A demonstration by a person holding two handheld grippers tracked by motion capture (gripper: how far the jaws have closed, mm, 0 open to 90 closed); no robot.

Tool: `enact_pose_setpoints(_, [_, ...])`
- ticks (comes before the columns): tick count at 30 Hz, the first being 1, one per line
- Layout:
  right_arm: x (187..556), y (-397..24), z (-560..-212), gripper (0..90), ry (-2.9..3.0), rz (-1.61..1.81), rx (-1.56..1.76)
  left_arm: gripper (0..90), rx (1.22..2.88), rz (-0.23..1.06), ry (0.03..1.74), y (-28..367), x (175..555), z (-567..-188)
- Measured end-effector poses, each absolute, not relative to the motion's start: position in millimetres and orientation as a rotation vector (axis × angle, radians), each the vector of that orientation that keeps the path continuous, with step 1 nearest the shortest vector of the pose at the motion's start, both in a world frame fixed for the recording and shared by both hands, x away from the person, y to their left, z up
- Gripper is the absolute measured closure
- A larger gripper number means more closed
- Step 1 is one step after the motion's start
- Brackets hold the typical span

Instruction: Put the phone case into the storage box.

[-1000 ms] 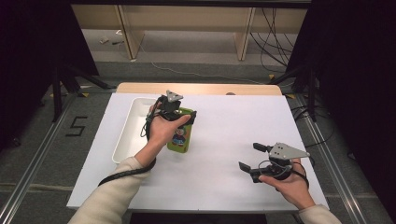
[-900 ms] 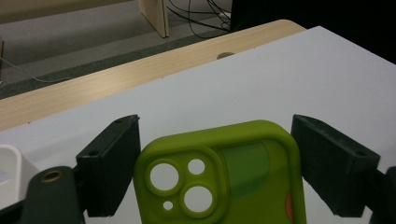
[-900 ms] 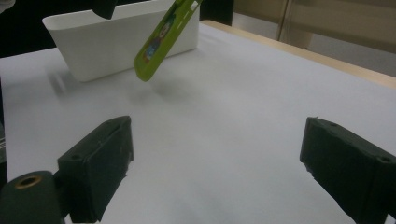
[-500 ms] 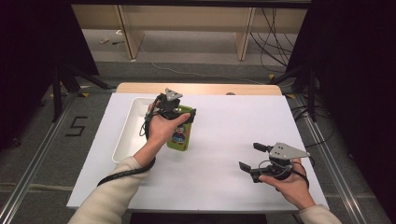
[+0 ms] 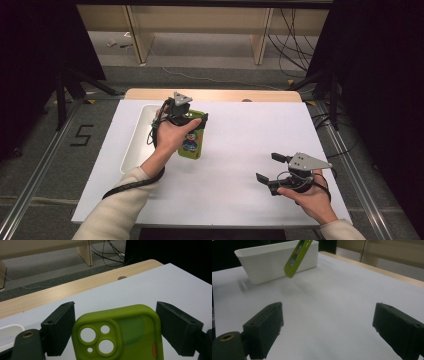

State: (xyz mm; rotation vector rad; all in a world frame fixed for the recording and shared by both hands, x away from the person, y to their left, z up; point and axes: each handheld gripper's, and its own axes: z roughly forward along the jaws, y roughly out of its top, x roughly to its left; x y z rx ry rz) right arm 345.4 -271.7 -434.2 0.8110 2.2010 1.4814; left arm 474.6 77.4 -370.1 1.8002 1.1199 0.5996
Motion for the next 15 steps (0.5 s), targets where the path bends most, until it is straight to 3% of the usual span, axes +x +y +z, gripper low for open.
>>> enact_pose_setpoints(15, [345.6,-271.5,-434.5,10.7,2.201,1.483,0.811,17.4,1.769,0.618,1.112,82.3,473.2,-360.3])
